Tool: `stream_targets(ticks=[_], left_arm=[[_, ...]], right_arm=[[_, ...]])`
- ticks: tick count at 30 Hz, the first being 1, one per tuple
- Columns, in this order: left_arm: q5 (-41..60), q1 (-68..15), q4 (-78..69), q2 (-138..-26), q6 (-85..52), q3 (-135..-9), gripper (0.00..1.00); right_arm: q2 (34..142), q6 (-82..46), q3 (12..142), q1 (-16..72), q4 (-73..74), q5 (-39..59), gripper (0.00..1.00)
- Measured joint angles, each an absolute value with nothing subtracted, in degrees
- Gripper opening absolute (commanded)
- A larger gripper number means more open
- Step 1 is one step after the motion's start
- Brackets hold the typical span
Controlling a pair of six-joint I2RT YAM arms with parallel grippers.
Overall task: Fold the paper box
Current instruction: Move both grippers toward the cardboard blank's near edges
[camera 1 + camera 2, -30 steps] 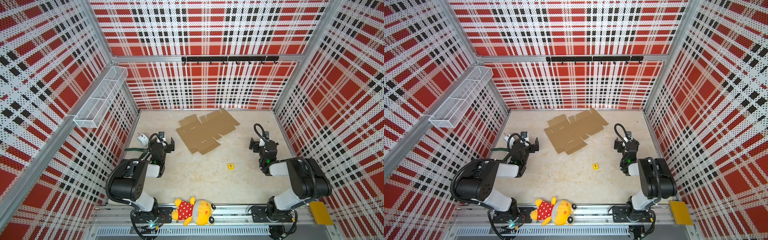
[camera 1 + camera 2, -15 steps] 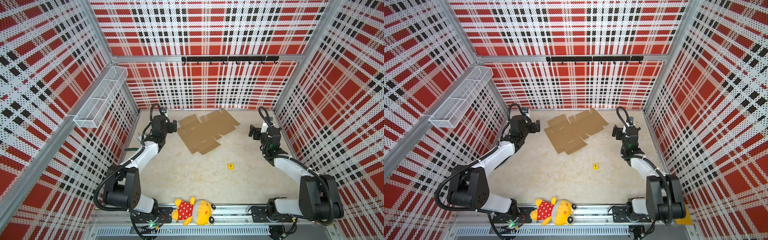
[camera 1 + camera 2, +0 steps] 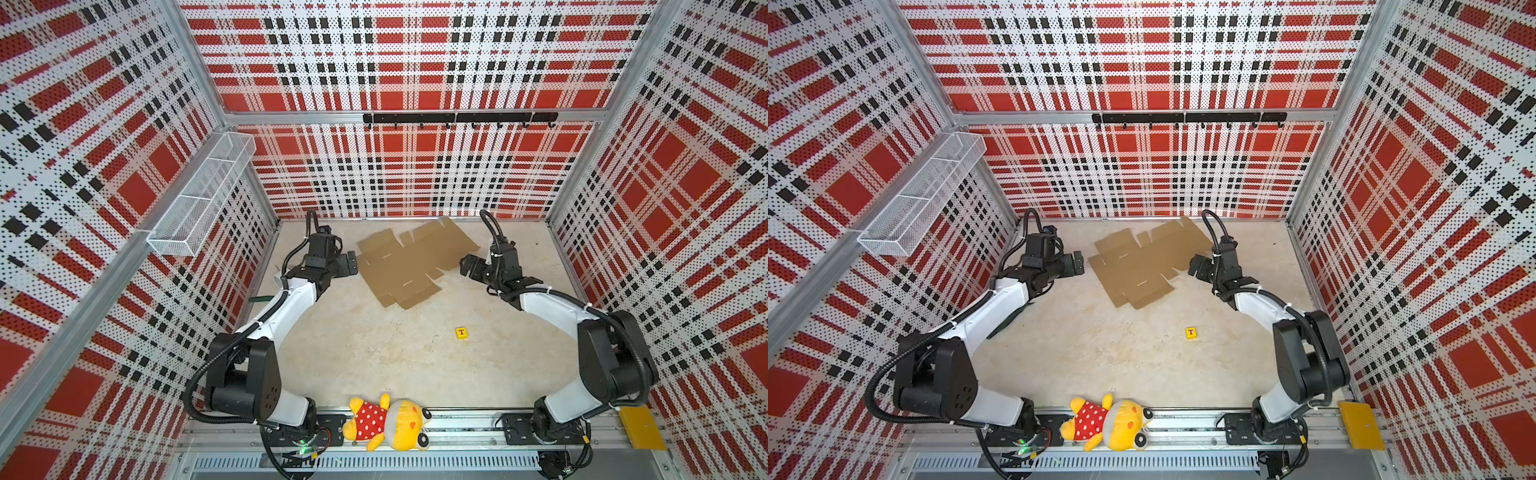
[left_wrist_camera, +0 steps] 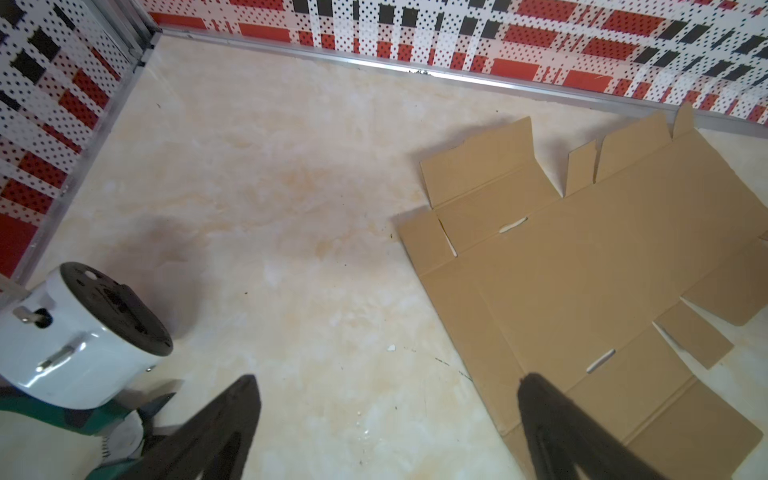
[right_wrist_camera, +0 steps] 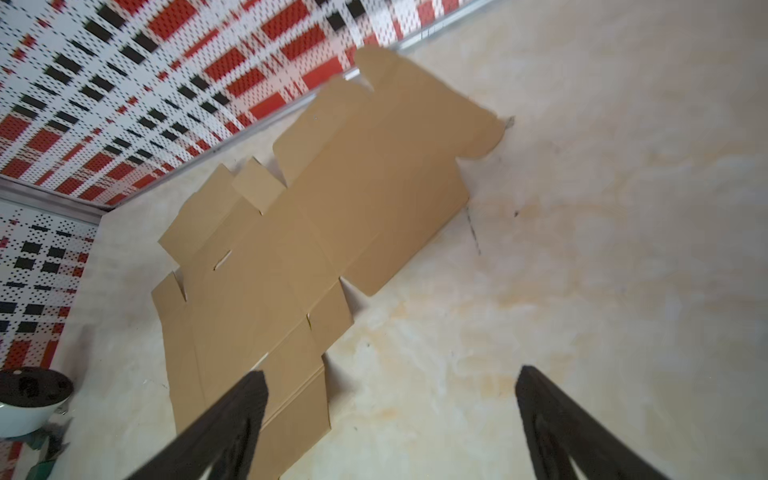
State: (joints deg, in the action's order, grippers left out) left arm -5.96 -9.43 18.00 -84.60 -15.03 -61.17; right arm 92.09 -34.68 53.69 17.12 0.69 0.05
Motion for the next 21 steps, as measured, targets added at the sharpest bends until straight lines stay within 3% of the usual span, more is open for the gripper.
stream_targets(ticks=[5,12,21], left_arm=[[-3.2,-9.2,17.6,-84.4,-18.0,-59.9,0.99],[-0.1,-8.2,17.0,-83.8,-21.0,-57.5,0.99],[2.4,-7.4,16.0,-83.1,-23.4,-56.6,0.99]], right_arm=[[95.9,-39.7,53.7,17.0,1.7,1.1,0.88],[103.0,-47.7,54.9,14.3,8.7,5.2,0.69],[111.8,-57.0,57.1,12.2,17.9,9.6,0.67]])
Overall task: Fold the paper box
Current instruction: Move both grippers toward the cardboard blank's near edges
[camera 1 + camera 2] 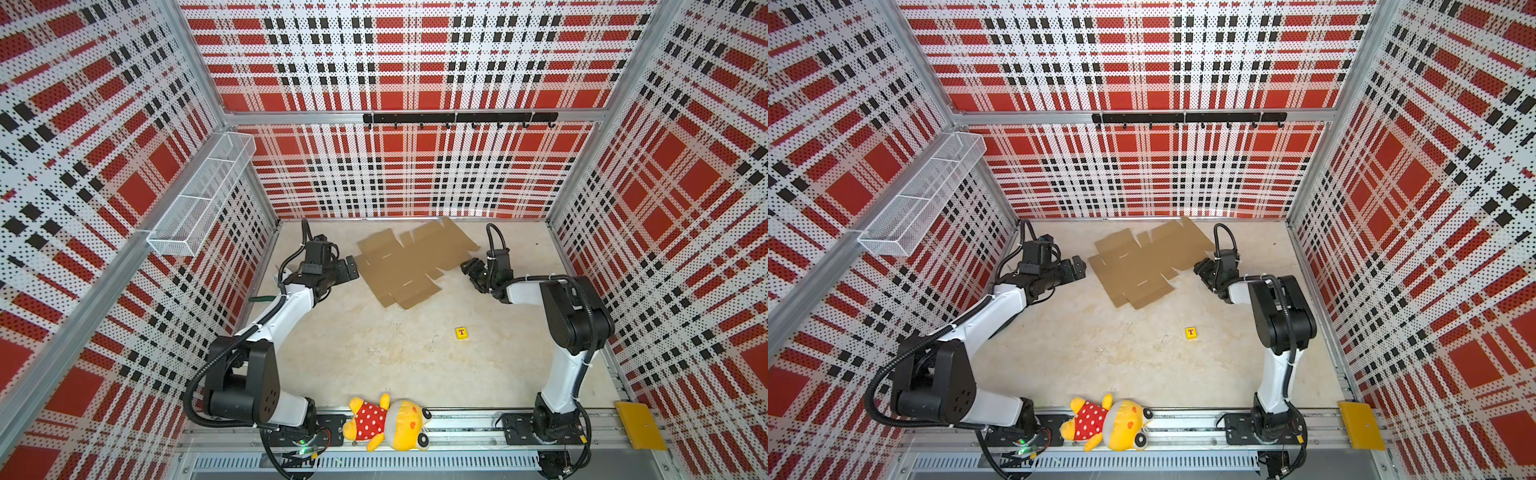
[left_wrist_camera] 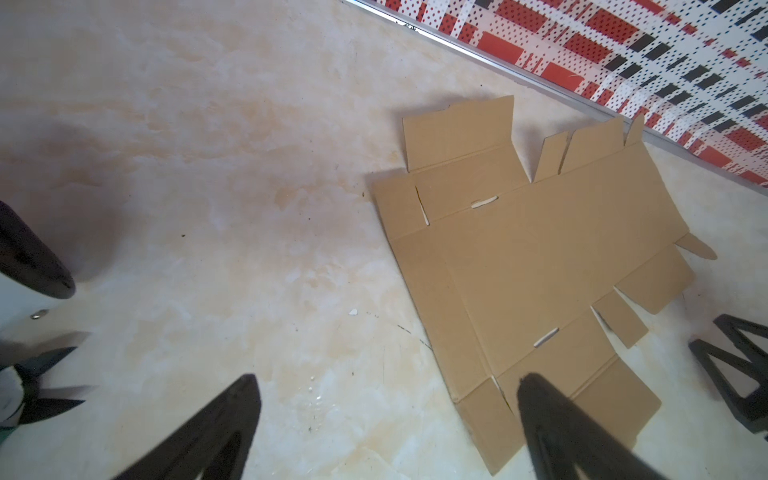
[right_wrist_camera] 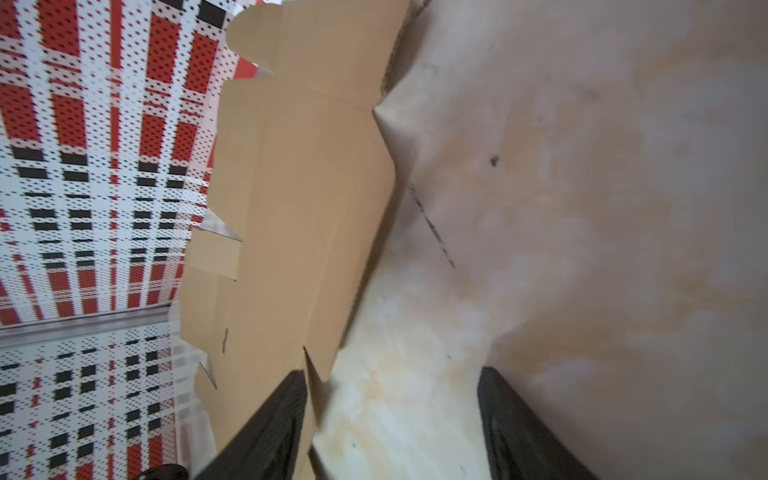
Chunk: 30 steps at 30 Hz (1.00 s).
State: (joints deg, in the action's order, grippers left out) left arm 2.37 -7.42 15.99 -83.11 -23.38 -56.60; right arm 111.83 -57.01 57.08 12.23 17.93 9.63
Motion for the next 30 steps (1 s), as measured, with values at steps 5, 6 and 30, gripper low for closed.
stream_targets(ticks=[5,6,30], left_arm=[[4.2,-6.6,15.5,-83.0,-25.5,-56.5,0.99],[4.5,-6.4,15.2,-83.0,-25.8,-56.4,1.00],[8.4,-5.3,11.5,-83.0,-31.7,-53.0,0.99]], right_arm=[[115.1,-59.9,59.5,12.3,20.8,10.4,0.64],[115.6,-60.2,59.8,12.3,21.3,10.5,0.63],[120.5,-69.1,62.5,12.3,26.5,8.6,0.14]])
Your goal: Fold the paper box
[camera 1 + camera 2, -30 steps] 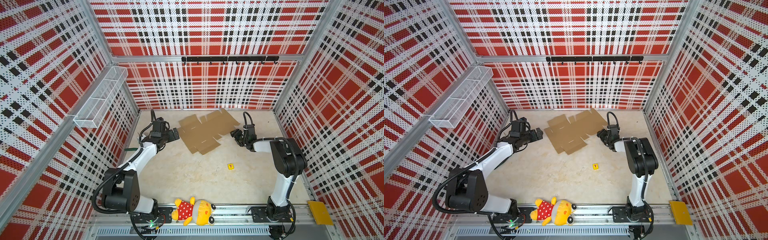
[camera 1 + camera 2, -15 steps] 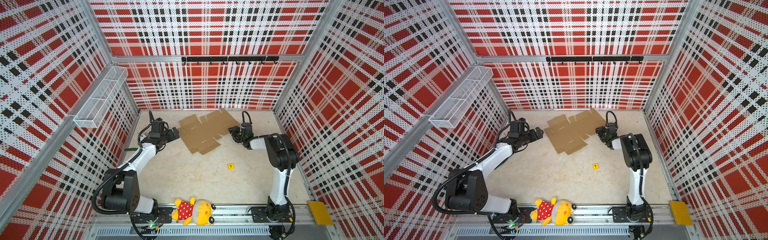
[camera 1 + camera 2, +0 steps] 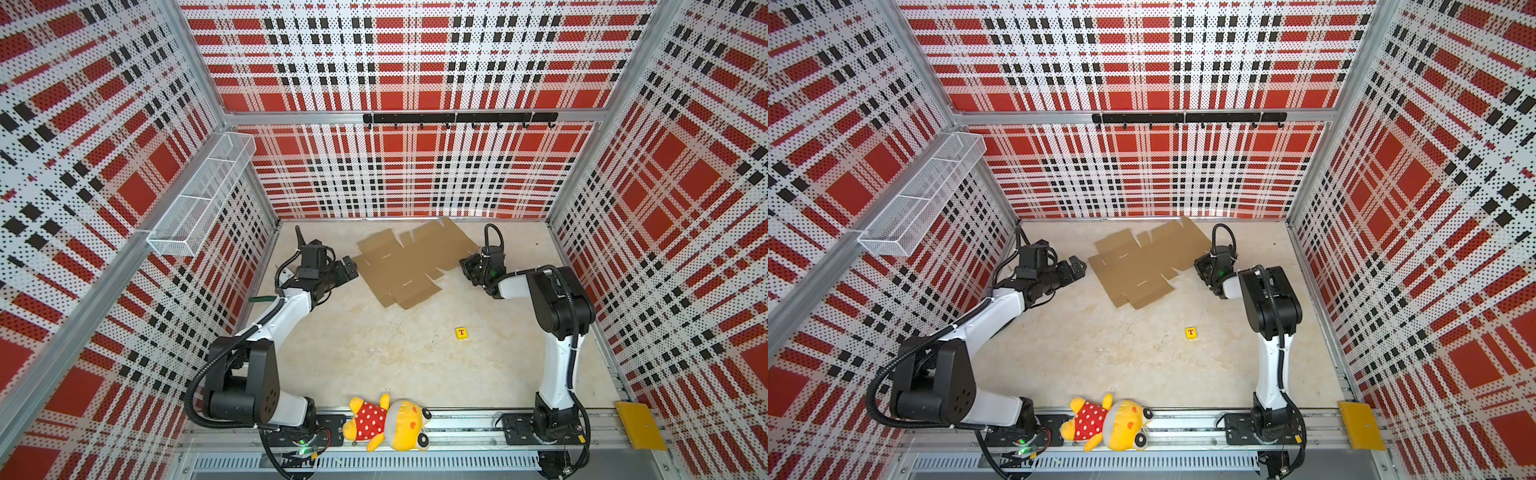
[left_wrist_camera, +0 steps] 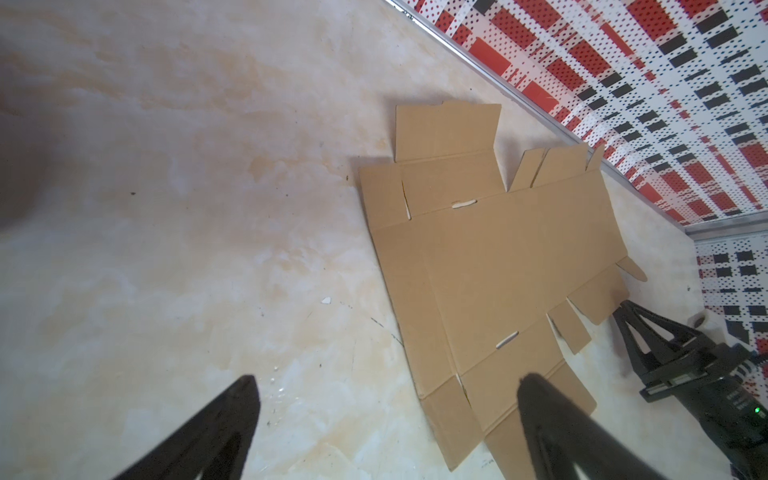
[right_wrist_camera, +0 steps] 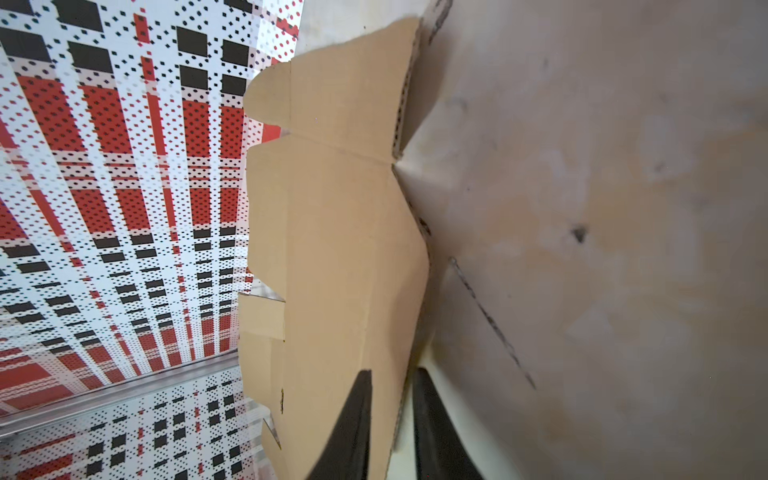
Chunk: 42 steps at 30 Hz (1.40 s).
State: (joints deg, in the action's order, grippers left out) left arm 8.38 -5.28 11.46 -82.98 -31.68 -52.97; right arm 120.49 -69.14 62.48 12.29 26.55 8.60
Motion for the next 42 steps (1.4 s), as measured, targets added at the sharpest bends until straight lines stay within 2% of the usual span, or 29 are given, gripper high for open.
stream_targets(ticks=[5,13,29,42], left_arm=[[9.8,-5.2,9.9,-83.0,-33.2,-52.6,1.00],[12.9,-3.7,5.8,-83.1,-37.5,-49.1,0.99],[17.7,-3.9,-5.7,-87.2,-51.3,-41.3,1.00],[19.2,-6.7,-9.7,-95.9,-55.0,-42.0,0.88]], right_arm=[[121.1,-70.3,62.2,12.3,28.4,8.5,0.06],[121.0,-73.0,58.6,12.3,33.6,8.3,0.00],[110.7,-83.2,42.6,14.7,45.0,4.5,0.00],[104.9,-85.3,32.9,15.5,45.9,2.2,0.00]])
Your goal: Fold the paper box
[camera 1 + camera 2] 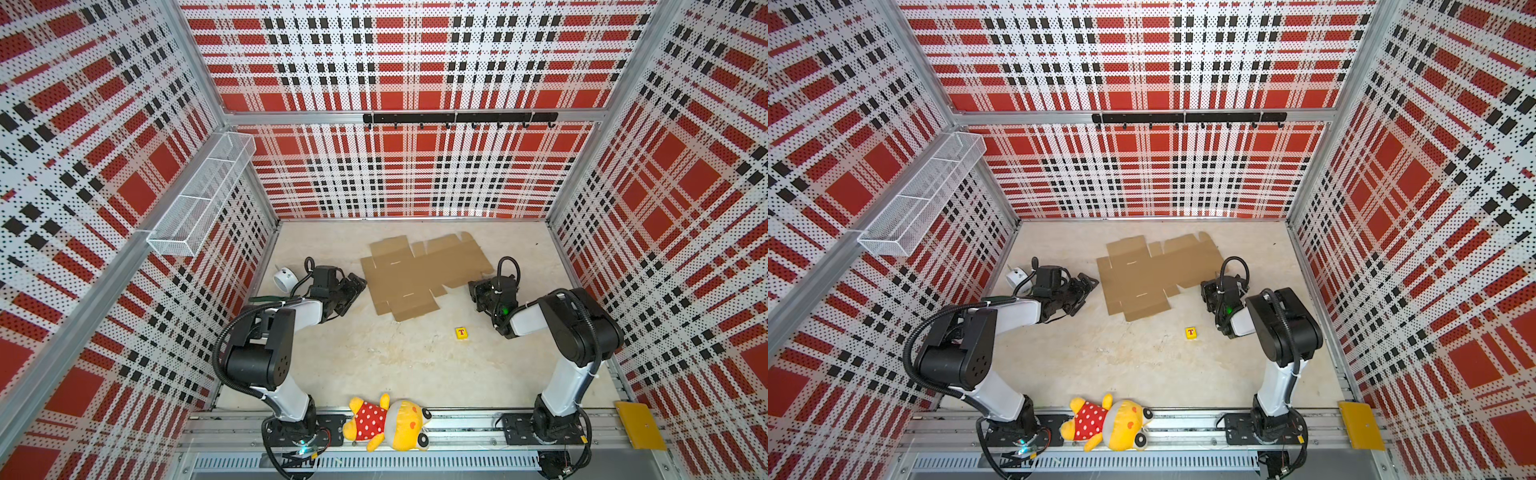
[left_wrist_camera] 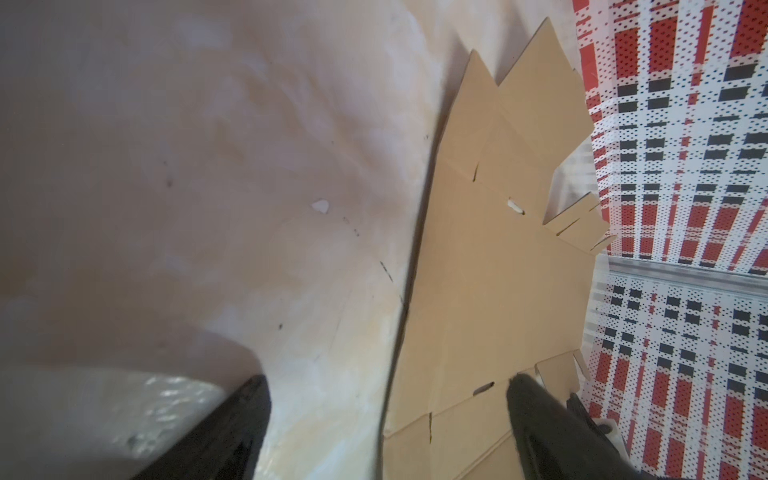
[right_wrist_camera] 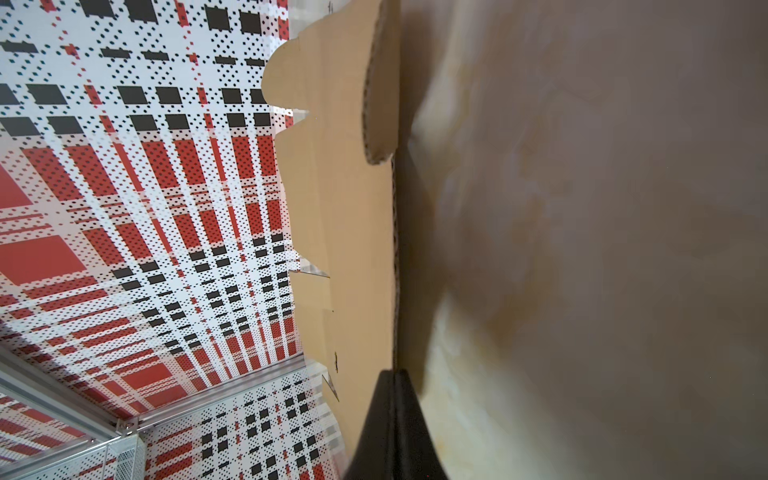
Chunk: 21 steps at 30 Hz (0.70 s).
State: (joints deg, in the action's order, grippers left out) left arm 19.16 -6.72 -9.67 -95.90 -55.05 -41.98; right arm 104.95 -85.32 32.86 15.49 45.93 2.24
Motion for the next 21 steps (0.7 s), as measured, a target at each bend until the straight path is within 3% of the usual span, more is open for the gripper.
stream_targets(ticks=[7,21], left_arm=[[23.8,-7.9,-12.9,-102.3,-56.8,-46.9,0.80],[30.2,-9.1,-16.0,-109.3,-59.4,-52.6,0.76]], right_arm=[[104.8,-86.5,31.4,15.6,45.7,2.0,0.00],[97.6,-88.1,31.4,15.7,38.7,2.3,0.00]])
